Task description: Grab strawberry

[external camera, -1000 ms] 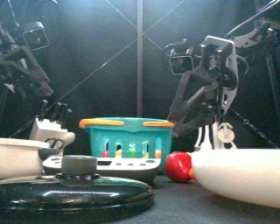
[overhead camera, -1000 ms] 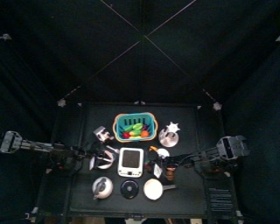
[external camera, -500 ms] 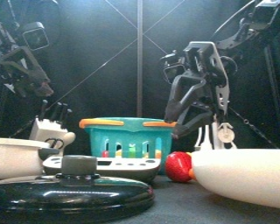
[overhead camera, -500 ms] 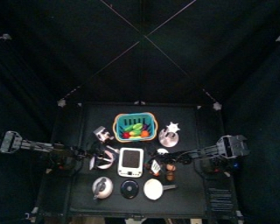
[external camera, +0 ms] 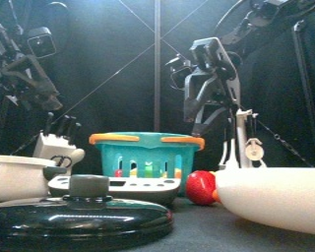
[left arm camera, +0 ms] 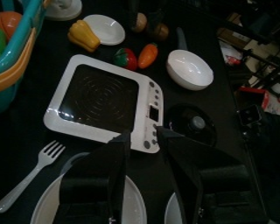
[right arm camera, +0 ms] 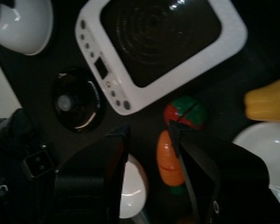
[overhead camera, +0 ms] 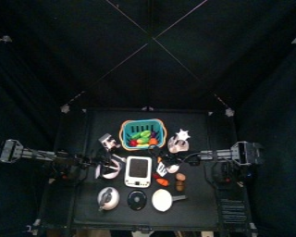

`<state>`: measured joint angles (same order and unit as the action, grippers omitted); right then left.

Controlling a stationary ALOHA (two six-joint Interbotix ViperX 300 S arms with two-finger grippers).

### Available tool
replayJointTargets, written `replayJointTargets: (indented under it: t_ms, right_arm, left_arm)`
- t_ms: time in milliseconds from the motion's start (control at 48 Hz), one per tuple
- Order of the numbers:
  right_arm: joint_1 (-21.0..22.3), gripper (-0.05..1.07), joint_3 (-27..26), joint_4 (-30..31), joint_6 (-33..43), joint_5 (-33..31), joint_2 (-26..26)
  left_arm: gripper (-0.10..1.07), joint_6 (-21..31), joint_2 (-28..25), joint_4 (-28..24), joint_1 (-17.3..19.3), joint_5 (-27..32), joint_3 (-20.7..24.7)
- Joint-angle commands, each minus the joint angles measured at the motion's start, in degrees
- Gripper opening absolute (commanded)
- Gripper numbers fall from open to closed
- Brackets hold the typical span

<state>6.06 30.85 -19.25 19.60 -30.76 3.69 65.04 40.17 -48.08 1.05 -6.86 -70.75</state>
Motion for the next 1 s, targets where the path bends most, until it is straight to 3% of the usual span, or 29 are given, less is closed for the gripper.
replayJointTargets:
  t_ms: [0, 146, 500, 750, 979]
  right_arm:
    - [0.26, 0.78, -3.34, 8.44, 7.73, -3.96, 1.85]
    - [-3.16, 0.78, -2.55, 18.02, 20.48, -3.69, 1.67]
    - [-10.2, 0.78, 1.49, 30.94, 46.41, 2.9, -3.08]
    - [-11.6, 0.79, -0.26, 39.9, 57.22, 0.53, -5.71]
    - [-12.3, 0.85, -1.05, 41.66, 60.82, -0.18, -6.77]
  left_arm:
    - [0.73, -0.09, 0.18, 0.09, 0.44, -0.18, 1.49]
    - [0.73, -0.09, 0.88, 0.09, 0.44, -0.18, 1.58]
    - [0.73, -0.09, 2.02, 0.09, 1.14, -0.18, 1.32]
    - [0.73, -0.18, 2.02, -0.09, 2.29, -0.18, 0.88]
    - [0.73, -0.18, 2.02, -0.09, 2.72, -0.18, 0.26]
